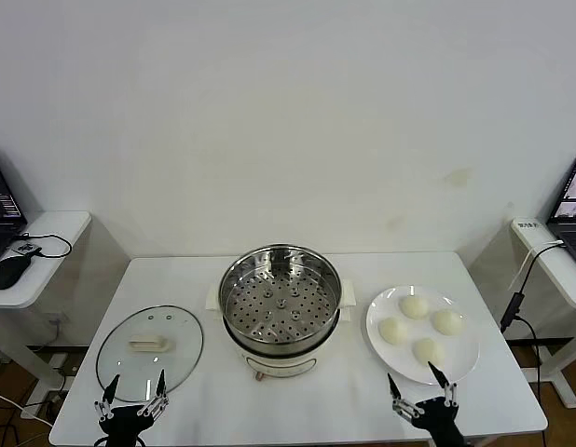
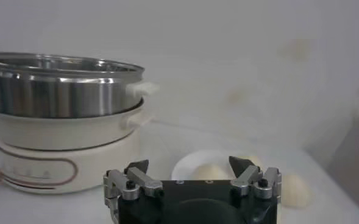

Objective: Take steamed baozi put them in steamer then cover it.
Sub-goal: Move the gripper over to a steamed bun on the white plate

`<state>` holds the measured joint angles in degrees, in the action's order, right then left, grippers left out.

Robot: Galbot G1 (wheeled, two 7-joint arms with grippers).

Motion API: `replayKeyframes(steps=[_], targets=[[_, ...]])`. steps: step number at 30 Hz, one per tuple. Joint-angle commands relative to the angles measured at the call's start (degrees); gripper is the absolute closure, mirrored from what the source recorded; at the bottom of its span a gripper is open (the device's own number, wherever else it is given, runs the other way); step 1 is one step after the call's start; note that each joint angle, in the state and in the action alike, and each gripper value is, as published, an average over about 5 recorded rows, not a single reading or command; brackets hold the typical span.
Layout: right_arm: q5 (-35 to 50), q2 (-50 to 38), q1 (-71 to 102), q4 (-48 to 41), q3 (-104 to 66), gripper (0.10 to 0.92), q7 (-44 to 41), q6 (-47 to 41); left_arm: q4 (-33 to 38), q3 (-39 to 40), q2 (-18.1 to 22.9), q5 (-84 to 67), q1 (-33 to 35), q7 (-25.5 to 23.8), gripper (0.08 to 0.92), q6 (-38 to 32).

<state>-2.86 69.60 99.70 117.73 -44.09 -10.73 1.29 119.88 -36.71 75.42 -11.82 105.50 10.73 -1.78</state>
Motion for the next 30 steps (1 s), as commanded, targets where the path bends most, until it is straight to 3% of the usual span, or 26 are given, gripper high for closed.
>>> replayKeyframes(steps=[1,8,14,21,30], targets=[[-12.7,-11.3,-7.4,-1.9,-7.6,0.203,-4.1,-4.2,1.2,-1.7,-0.7,2.9,-1.3,-2.2,0.177,1.3],[-17.2,-26.0,-17.8,-9.8,-6.8,0.203,-16.1,-5.6,1.7,-2.6,-0.6,3.8,-2.0,-2.5,0.177,1.4],[-18.8,-36.7,-31.9,-18.7,4.5,0.202,-25.7,-4.4,1.6,-2.7,-0.1,5.3,-2.0,-2.9,0.177,1.3],[-15.3,-44.6,-56.8,-30.1,30.7,0.203,-38.2,-4.4,1.8,-3.1,0.1,6.1,-1.9,-2.8,0.177,1.3],[-11.7,-43.7,-90.0,-41.1,71.5,0.203,-46.3,-1.0,1.5,-3.5,0.2,6.1,-2.2,-2.4,0.177,1.2]])
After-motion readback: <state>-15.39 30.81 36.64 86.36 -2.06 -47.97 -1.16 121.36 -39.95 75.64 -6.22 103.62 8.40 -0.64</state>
